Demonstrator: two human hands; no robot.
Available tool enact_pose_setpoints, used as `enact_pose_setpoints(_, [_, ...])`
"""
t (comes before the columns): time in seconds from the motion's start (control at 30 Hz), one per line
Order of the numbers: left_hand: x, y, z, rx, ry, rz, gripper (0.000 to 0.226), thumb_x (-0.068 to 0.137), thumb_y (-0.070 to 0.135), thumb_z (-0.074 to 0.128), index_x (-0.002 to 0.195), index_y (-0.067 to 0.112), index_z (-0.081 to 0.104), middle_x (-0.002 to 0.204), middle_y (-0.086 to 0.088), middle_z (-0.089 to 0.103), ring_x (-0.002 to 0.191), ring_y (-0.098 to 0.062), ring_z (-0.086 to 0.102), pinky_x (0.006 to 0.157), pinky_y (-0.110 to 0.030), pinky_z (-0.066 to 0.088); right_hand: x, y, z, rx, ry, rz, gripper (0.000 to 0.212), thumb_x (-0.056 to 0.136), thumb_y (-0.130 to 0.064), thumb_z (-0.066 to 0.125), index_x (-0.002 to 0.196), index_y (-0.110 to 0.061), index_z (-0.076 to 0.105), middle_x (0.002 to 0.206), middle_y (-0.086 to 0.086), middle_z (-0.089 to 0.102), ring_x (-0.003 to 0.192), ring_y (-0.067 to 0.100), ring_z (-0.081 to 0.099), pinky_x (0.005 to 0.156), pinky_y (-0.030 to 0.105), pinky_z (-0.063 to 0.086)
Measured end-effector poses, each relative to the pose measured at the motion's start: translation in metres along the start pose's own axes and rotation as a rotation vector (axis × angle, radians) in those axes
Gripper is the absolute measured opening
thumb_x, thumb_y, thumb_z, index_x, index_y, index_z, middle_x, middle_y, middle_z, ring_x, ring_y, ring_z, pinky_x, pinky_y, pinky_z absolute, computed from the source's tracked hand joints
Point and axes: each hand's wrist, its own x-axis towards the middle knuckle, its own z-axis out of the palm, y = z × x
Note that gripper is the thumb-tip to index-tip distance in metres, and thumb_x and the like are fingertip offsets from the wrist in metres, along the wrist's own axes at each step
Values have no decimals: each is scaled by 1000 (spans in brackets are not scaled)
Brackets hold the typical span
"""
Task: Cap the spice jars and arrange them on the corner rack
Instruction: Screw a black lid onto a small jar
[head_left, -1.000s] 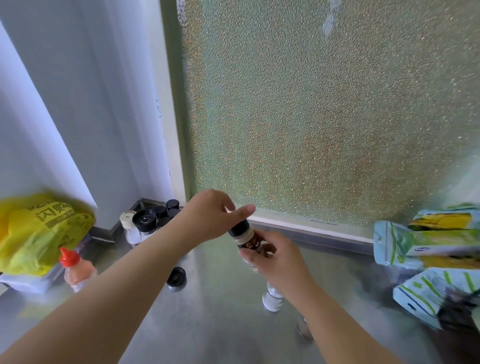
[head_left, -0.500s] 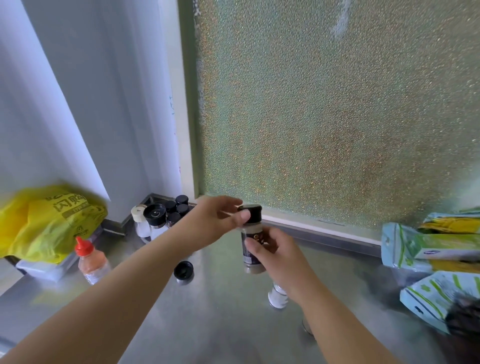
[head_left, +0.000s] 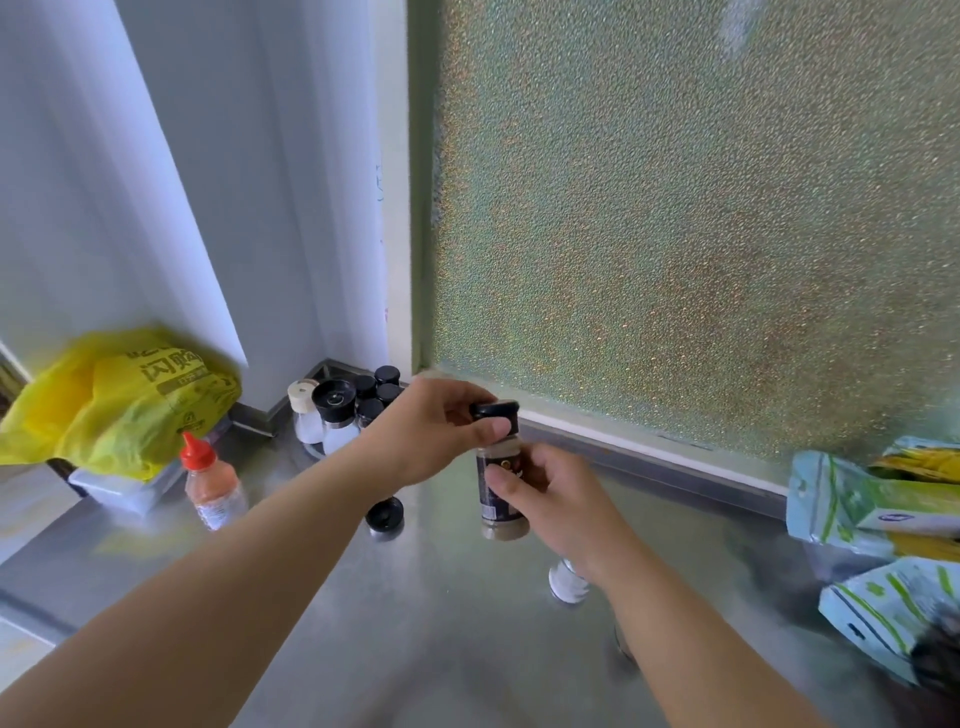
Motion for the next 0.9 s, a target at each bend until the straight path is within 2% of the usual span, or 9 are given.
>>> enact_pose_setpoints(0.13, [-8,-25,-9,-5,61,-85,18,76,29,71,92,24,67,92,-11,72,91,-26,66,87,-38,50,11,10,21,17,-100,85,18,76,-33,70,90,-21,68,71,-9,66,69,8,61,70,30,50])
enact_pose_setpoints(0.27, [-11,-49,-25,-68,125,-174,22,72,26,75,90,28,64,85,7,71,81,-7,65,81,-23,50,31,8,43,-11,-163,131,10,83,-20,68,92,-19,64,79,-3,67,59,1,64,54,8,44])
enact_pose_setpoints(0.33, [-9,-58,-35,-99,141,-178,28,70,20,76,96,24,64,88,8,70,81,-4,65,76,-13,49,46,9,54,-96,-159,117,11,81,-24,70,90,-21,65,88,-2,69,65,-3,65,56,6,42])
enact_pose_setpoints(0.4, [-7,-67,-48,-98,138,-180,36,69,17,77,102,20,63,91,6,70,81,-2,65,71,-6,47,63,11,67,-170,-128,92,8,78,-28,71,84,-25,66,90,-7,71,77,-5,65,64,11,43])
enact_pose_setpoints(0.47, [-3,-78,-63,-84,153,-183,39,68,17,78,103,20,63,94,4,70,86,-5,65,76,-11,49,83,12,82,-177,-122,85,12,77,-25,73,86,-28,67,91,-7,73,84,1,66,68,17,44])
enact_pose_setpoints(0.53, [6,-86,-82,-62,187,-178,39,65,17,79,101,21,63,93,6,70,88,-6,65,75,-14,51,104,13,96,-141,-119,50,27,76,-20,73,101,-28,65,97,-7,72,89,3,66,76,20,49])
enact_pose_setpoints(0.7, [49,-95,-144,-80,316,-164,32,68,6,76,95,15,61,82,9,65,55,6,60,45,-4,42,150,10,120,-74,-23,4,43,82,-17,67,123,-16,54,100,-12,63,98,7,60,92,22,46])
enact_pose_setpoints(0.8, [82,-107,-171,-24,332,-158,34,68,8,76,95,19,60,82,13,63,71,3,60,50,-3,43,178,6,130,-68,-1,-11,39,85,-14,64,122,-14,55,105,-4,64,95,7,61,87,19,47])
enact_pose_setpoints(0.9, [108,-126,-184,37,316,-192,36,69,12,76,99,21,59,86,15,61,81,0,59,60,-10,41,211,-1,137,-118,1,-42,35,86,-15,62,121,-18,56,99,-10,64,90,-1,60,86,17,45])
